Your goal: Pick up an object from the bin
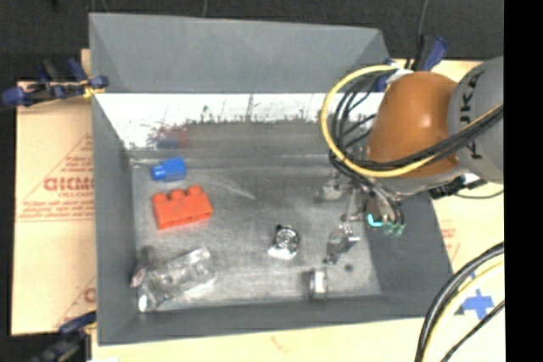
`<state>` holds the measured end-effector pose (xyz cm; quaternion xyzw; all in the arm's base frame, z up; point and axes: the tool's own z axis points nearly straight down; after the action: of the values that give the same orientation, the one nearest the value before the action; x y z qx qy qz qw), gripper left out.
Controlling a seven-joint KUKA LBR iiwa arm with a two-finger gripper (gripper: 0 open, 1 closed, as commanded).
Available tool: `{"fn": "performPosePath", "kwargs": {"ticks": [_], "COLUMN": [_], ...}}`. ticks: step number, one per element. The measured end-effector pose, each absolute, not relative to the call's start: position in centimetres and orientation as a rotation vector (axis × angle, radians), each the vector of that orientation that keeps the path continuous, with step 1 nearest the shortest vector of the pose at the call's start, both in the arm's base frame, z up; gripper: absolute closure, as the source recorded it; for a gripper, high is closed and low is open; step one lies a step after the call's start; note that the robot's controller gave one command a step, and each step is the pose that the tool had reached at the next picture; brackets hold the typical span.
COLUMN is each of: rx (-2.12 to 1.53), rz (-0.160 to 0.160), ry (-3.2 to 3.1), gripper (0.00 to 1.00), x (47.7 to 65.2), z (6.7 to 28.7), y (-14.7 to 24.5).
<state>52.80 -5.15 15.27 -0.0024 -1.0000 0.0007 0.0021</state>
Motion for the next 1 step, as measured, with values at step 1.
{"fn": "performPosePath", "kwargs": {"ticks": [1], "rx": [0.092], "rz": [0.002], "ry": [-3.147], "gripper": [0.0], "x": [52.7], "z": [7.52], "y": [-0.21]}}
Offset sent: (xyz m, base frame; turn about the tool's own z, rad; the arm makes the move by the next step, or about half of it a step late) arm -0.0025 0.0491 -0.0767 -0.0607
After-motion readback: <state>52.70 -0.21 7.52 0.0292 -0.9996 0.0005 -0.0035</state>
